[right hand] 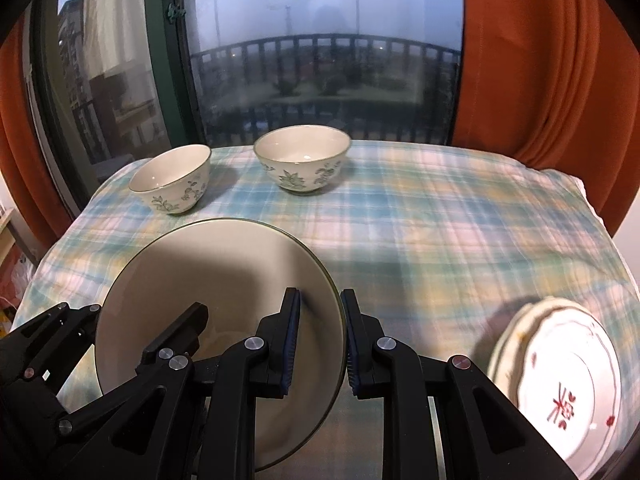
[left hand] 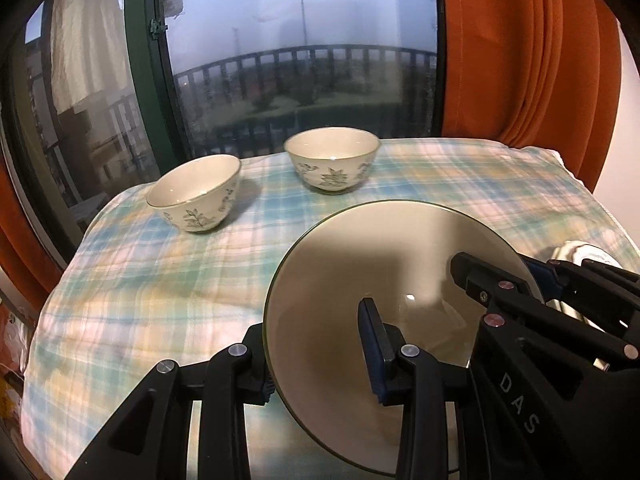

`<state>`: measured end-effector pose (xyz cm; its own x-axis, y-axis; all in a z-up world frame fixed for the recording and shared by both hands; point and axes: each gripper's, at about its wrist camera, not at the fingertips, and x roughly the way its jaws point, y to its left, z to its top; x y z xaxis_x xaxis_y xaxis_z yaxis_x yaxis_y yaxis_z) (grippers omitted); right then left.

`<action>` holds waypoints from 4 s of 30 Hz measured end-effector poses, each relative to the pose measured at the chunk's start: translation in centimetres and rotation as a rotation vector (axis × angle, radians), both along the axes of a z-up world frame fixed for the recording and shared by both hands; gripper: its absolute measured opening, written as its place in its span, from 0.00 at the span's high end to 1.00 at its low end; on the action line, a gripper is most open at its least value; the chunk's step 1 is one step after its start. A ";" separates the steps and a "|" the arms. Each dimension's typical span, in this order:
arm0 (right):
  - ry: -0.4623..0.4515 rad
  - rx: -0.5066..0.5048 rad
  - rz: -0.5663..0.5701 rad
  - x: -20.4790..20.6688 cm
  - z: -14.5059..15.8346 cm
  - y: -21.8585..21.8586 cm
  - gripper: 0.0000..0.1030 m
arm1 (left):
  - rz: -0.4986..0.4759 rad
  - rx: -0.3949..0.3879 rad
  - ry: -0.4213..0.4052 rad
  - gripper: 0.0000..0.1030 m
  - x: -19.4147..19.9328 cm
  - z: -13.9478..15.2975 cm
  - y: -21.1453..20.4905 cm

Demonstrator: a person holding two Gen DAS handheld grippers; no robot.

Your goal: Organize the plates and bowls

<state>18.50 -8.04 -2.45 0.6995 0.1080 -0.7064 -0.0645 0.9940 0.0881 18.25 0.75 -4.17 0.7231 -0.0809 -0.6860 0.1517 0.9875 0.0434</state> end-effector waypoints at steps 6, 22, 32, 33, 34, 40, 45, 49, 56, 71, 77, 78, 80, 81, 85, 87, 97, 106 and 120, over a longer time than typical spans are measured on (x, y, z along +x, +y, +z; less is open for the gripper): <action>-0.007 0.004 -0.010 -2.3 -0.1 -2.2 0.77 | -0.007 -0.014 -0.002 0.67 -1.9 0.0 -1.8; 0.011 0.030 -0.020 -5.8 -1.7 -6.0 0.77 | -0.025 0.006 0.036 0.67 -4.2 -1.6 -5.2; 0.047 0.047 -0.026 -5.4 -3.5 -6.7 0.77 | -0.026 0.023 0.051 0.67 -3.7 -2.8 -5.8; 0.040 0.048 -0.026 -5.4 -3.5 -6.6 0.77 | -0.028 0.023 0.056 0.67 -3.6 -2.8 -5.8; 0.039 0.043 -0.026 -5.4 -3.5 -6.5 0.77 | -0.029 0.015 0.056 0.67 -3.6 -2.9 -5.7; 0.032 0.040 -0.021 -5.4 -3.4 -6.1 0.65 | -0.055 0.013 0.056 0.60 -3.8 -2.9 -5.8; 0.003 0.046 0.013 -5.7 -2.9 -5.6 0.40 | -0.086 -0.023 0.042 0.22 -4.4 -2.3 -5.4; -0.049 0.021 0.000 -6.5 -1.8 -5.2 0.25 | -0.080 -0.019 0.017 0.12 -4.8 -1.6 -4.9; -0.073 0.005 -0.001 -7.5 -0.7 -4.3 0.21 | -0.068 -0.038 0.002 0.11 -5.7 -0.8 -3.8; -0.121 0.019 0.028 -7.8 2.3 -1.0 0.21 | -0.034 -0.065 -0.060 0.11 -5.9 1.9 0.2; -0.109 0.011 0.042 -5.8 3.2 1.2 0.21 | -0.012 -0.066 -0.047 0.11 -3.6 2.7 2.5; -0.107 0.011 0.043 -5.4 3.4 1.5 0.21 | -0.011 -0.065 -0.049 0.11 -3.3 2.9 2.7; -0.108 0.010 0.044 -4.3 3.9 2.2 0.21 | -0.007 -0.069 -0.050 0.11 -2.2 3.4 3.5; -0.109 0.009 0.045 -3.9 4.1 2.5 0.21 | -0.004 -0.070 -0.048 0.11 -1.7 3.5 3.8; -0.096 0.008 0.048 -1.4 5.0 3.9 0.21 | 0.008 -0.080 -0.037 0.11 0.8 4.3 5.3; -0.084 0.003 0.047 -0.1 5.5 4.5 0.21 | 0.015 -0.087 -0.031 0.11 2.2 4.8 5.9; -0.043 0.005 0.059 7.9 7.5 8.2 0.20 | 0.063 -0.088 -0.031 0.11 9.4 6.6 9.8; -0.056 0.037 0.080 14.3 7.8 11.6 0.16 | 0.139 -0.049 -0.035 0.11 14.7 6.2 13.0; 0.032 0.042 0.110 20.5 1.7 14.2 0.14 | 0.185 -0.041 0.056 0.11 19.7 0.7 14.8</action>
<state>38.99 6.16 -0.70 0.6588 0.2124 -0.7217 -0.1690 0.9766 0.1332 38.00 15.59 -3.48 0.6888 0.0211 -0.7246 -0.0318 0.9995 -0.0011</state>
